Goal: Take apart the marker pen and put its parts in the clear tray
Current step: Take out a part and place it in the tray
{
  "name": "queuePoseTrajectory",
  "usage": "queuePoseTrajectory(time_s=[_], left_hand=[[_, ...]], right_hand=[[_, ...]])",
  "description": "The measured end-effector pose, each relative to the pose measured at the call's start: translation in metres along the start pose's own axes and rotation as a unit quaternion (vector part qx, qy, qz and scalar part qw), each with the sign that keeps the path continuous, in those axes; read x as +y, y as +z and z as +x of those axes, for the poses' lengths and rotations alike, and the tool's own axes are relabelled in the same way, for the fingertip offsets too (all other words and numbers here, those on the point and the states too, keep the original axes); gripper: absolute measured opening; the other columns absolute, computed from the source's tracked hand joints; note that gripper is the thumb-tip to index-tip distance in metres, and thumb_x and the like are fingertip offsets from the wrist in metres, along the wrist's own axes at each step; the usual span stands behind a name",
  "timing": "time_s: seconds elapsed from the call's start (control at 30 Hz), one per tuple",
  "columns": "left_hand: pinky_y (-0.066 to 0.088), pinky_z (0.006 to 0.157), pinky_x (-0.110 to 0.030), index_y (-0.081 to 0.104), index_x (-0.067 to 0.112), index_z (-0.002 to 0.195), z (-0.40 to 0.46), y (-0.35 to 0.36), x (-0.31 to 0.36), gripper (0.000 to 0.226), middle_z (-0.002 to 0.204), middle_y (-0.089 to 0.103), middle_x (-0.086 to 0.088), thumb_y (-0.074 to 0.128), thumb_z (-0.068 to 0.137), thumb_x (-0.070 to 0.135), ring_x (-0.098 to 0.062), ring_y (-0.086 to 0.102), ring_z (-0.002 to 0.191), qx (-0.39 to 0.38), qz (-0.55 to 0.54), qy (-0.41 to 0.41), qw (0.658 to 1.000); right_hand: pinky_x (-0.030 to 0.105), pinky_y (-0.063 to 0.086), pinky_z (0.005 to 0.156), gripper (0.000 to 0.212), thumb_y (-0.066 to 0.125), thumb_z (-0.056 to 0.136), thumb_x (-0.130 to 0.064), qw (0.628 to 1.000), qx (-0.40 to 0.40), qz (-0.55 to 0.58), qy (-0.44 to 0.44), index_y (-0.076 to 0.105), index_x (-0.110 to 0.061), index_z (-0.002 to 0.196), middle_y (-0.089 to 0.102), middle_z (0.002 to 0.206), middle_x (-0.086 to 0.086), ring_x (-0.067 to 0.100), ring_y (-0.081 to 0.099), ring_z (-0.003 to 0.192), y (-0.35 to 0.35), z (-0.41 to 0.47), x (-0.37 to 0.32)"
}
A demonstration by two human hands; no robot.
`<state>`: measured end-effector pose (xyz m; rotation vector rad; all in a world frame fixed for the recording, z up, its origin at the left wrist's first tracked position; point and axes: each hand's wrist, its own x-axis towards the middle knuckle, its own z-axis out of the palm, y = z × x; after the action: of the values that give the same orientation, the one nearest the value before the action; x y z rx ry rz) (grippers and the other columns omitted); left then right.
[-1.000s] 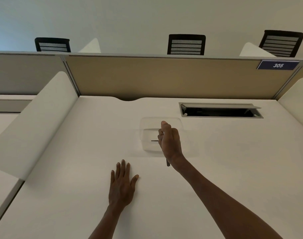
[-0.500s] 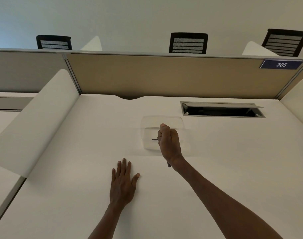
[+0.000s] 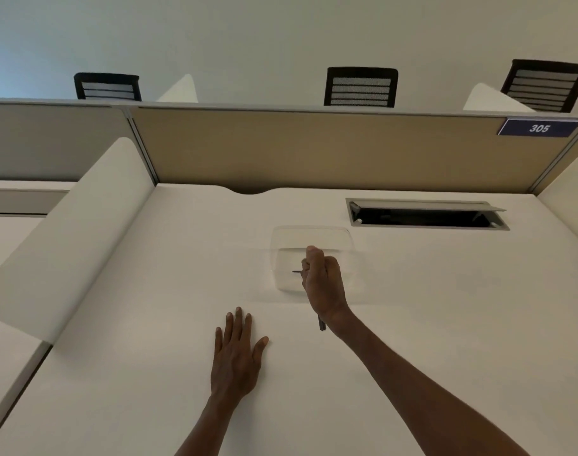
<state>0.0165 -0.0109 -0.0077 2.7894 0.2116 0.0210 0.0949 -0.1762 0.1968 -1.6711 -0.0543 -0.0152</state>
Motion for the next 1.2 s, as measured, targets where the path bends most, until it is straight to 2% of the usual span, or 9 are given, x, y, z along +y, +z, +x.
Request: queuePoseTrajectory(time_s=[0.13, 0.3, 0.37, 0.43, 0.53, 0.6, 0.7, 0.9, 1.2], left_hand=[[-0.002, 0.122, -0.038, 0.007, 0.020, 0.155, -0.001, 0.001, 0.001, 0.078, 0.163, -0.008, 0.003, 0.007, 0.092, 0.066, -0.015, -0.012, 0.150, -0.003, -0.004, -0.005, 1.000], [-0.008, 0.120, -0.035, 0.006, 0.018, 0.155, -0.001, -0.001, 0.001, 0.081, 0.163, -0.010, 0.001, 0.008, 0.091, 0.067, -0.017, -0.014, 0.149, -0.014, -0.010, -0.002, 1.000], [-0.008, 0.119, -0.035, 0.020, 0.015, 0.154, 0.002, -0.005, 0.004, 0.080, 0.163, 0.000, -0.001, 0.019, 0.092, 0.065, -0.016, -0.010, 0.149, -0.010, -0.067, -0.011, 0.998], [0.003, 0.121, -0.033, 0.042, 0.014, 0.145, 0.004, -0.015, 0.014, 0.061, 0.159, 0.026, -0.002, 0.041, 0.097, 0.051, -0.015, 0.010, 0.150, 0.014, -0.162, -0.033, 0.986], [0.042, 0.105, -0.024, 0.068, 0.018, 0.119, 0.003, -0.040, 0.042, 0.026, 0.125, 0.067, 0.003, 0.059, 0.096, 0.025, -0.012, 0.058, 0.121, 0.041, -0.345, -0.063, 0.936], [0.051, 0.086, -0.023, 0.074, 0.022, 0.102, 0.001, -0.059, 0.061, 0.015, 0.099, 0.076, 0.005, 0.063, 0.093, 0.016, -0.013, 0.068, 0.096, 0.006, -0.434, -0.073, 0.898], [0.056, 0.081, -0.034, 0.072, 0.014, 0.106, -0.004, -0.077, 0.078, 0.021, 0.096, 0.077, -0.005, 0.058, 0.094, 0.004, -0.023, 0.072, 0.090, -0.064, -0.564, -0.079, 0.820], [0.055, 0.081, -0.029, 0.067, -0.002, 0.114, -0.006, -0.088, 0.084, 0.030, 0.105, 0.073, -0.020, 0.048, 0.092, -0.011, -0.029, 0.070, 0.095, -0.083, -0.683, -0.104, 0.718], [0.057, 0.083, -0.027, 0.067, -0.004, 0.114, 0.000, -0.087, 0.079, 0.023, 0.100, 0.072, -0.017, 0.059, 0.092, -0.001, -0.023, 0.069, 0.091, 0.012, -0.774, -0.173, 0.609]], right_hand=[[0.029, 0.015, 0.045, 0.061, 0.034, 0.101, -0.049, 0.999, 0.014, 0.013, 0.046, 0.021, -0.023, 0.047, 0.020, 0.044, -0.009, 0.011, 0.016, 0.044, -0.004, 0.004, 0.005], [0.029, 0.014, 0.047, 0.050, 0.031, 0.102, -0.050, 0.993, -0.021, 0.068, 0.094, 0.032, -0.021, 0.061, 0.025, 0.053, -0.003, 0.012, 0.018, 0.046, -0.014, 0.009, 0.007], [0.029, 0.016, 0.049, 0.037, 0.033, 0.104, -0.038, 0.989, -0.041, 0.110, 0.092, 0.043, -0.017, 0.075, 0.028, 0.058, 0.001, 0.013, 0.020, 0.049, -0.015, 0.010, 0.009], [0.026, 0.024, 0.048, 0.027, 0.032, 0.104, -0.028, 0.988, -0.041, 0.127, 0.072, 0.048, -0.014, 0.088, 0.032, 0.061, 0.003, 0.013, 0.027, 0.049, -0.014, 0.009, 0.012], [0.026, 0.033, 0.048, 0.023, 0.031, 0.105, -0.023, 0.985, -0.019, 0.164, 0.054, 0.049, -0.015, 0.094, 0.038, 0.059, 0.004, 0.015, 0.034, 0.049, -0.009, 0.007, 0.016], [0.029, 0.039, 0.051, 0.023, 0.029, 0.106, -0.021, 0.983, 0.004, 0.175, 0.053, 0.048, -0.014, 0.096, 0.043, 0.058, 0.006, 0.017, 0.040, 0.051, -0.009, 0.009, 0.020], [0.034, 0.050, 0.060, 0.023, 0.028, 0.106, -0.020, 0.979, 0.029, 0.190, 0.068, 0.048, -0.014, 0.097, 0.052, 0.062, 0.007, 0.019, 0.052, 0.055, -0.013, 0.010, 0.026], [0.045, 0.057, 0.080, 0.024, 0.033, 0.106, -0.017, 0.944, 0.062, 0.306, 0.102, 0.051, -0.012, 0.091, 0.059, 0.075, 0.014, 0.027, 0.060, 0.070, -0.026, 0.009, 0.032], [0.028, 0.052, 0.066, 0.011, 0.064, 0.092, -0.010, 0.980, 0.048, 0.158, 0.112, 0.074, -0.006, 0.089, 0.062, 0.075, 0.006, 0.019, 0.056, 0.067, -0.053, -0.001, 0.055]])
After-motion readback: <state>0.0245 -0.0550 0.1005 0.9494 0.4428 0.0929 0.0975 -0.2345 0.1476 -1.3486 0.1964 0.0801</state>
